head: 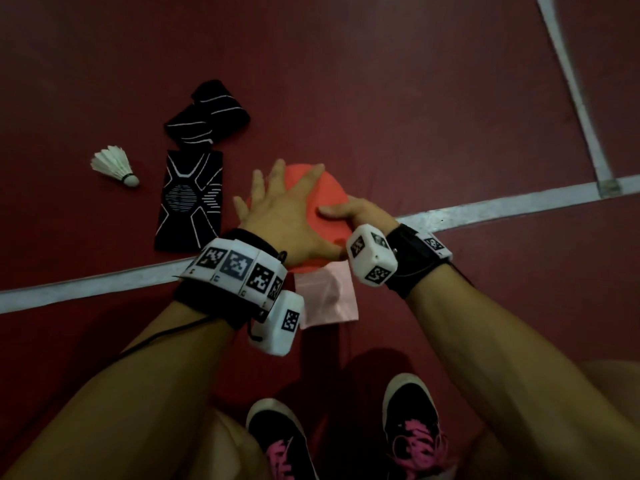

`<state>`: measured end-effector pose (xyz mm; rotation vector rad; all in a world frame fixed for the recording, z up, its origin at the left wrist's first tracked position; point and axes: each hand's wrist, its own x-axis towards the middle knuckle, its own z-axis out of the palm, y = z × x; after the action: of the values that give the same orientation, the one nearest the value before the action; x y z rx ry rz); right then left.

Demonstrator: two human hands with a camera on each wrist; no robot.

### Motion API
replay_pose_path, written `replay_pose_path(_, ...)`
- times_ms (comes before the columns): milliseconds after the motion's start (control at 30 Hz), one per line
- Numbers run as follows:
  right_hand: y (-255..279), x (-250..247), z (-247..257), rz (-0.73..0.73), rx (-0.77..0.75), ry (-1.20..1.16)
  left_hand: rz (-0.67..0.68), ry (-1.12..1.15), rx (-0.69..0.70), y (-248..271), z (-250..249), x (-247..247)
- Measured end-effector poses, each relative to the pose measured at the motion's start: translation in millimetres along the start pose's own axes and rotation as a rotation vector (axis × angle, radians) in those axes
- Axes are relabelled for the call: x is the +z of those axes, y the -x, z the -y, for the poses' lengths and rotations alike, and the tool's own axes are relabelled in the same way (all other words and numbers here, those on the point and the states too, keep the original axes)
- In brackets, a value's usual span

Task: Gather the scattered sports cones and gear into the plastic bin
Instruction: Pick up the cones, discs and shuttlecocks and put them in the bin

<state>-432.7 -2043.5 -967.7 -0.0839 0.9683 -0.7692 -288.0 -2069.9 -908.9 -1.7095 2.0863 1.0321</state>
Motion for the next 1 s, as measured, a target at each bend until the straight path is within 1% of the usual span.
replay_pose_path(33, 4, 12, 1, 0.069, -0.016, -0.041, 0.028, 0.011, -0.014, 2, 2, -1)
replay_pose_path(67, 9, 22, 1, 0.110, -0.020, -0.071, 0.027, 0.041, -0.013, 4, 5, -2)
replay_pose_path(100, 11, 29, 0, 0.105, -0.024, -0.096, 0.007, 0.068, -0.007, 6, 9, -3)
replay_pose_path(167, 3, 27, -7, 0.002, -0.034, -0.121, -0.050, 0.094, -0.006, 9, 15, -5)
replay_pose_path(200, -10, 16, -15, -0.119, -0.050, -0.006, -0.089, 0.116, -0.008, 10, 17, -6)
replay_pose_path(233, -25, 2, -25, -0.273, -0.067, 0.254, -0.133, 0.150, -0.013, 11, 19, -8)
replay_pose_path(267, -36, -10, -36, -0.441, -0.071, 0.593, -0.170, 0.190, -0.014, 12, 20, -9)
replay_pose_path(300, -45, -21, -49, -0.536, -0.026, 0.942, -0.197, 0.224, -0.014, 13, 21, -11)
replay_pose_path(333, -53, -31, -67, -0.539, 0.048, 1.247, -0.212, 0.247, -0.013, 14, 23, -12)
replay_pose_path(367, -55, -38, -85, -0.487, 0.116, 1.521, -0.211, 0.256, -0.011, 16, 24, -12)
replay_pose_path(400, -54, -42, -105, -0.402, 0.157, 1.746, -0.193, 0.252, -0.011, 16, 26, -12)
replay_pose_path(433, -50, -45, -120, -0.323, 0.171, 1.911, -0.166, 0.235, -0.014, 17, 28, -11)
replay_pose_path(467, -48, -47, -130, -0.290, 0.167, 1.995, -0.142, 0.217, -0.015, 18, 30, -10)
replay_pose_path(533, -46, -48, -132, -0.278, 0.128, 2.012, -0.122, 0.195, -0.014, 20, 32, -10)
replay_pose_path(633, -43, -41, -119, -0.152, 0.170, 1.872, -0.141, 0.185, -0.006, 21, 28, -14)
replay_pose_path(667, -42, -38, -119, -0.166, 0.151, 1.802, -0.156, 0.182, 0.000, 21, 25, -17)
replay_pose_path(767, -27, -16, -104, -0.383, -0.036, 1.492, -0.244, 0.214, 0.021, 24, 20, -31)
replay_pose_path(800, -15, 0, -92, -0.419, -0.104, 1.415, -0.268, 0.232, 0.017, 27, 21, -37)
replay_pose_path(867, 18, 43, -59, -0.412, -0.224, 1.400, -0.306, 0.276, -0.045, 45, 21, -48)
replay_pose_path(900, 44, 70, -38, -0.390, -0.278, 1.429, -0.330, 0.331, -0.105, 65, 20, -60)
replay_pose_path(933, 68, 94, -19, -0.367, -0.335, 1.456, -0.366, 0.422, -0.169, 80, 21, -67)
replay_pose_path(1000, 112, 137, 13, -0.307, -0.366, 1.539, -0.447, 0.639, -0.299, 121, 19, -86)
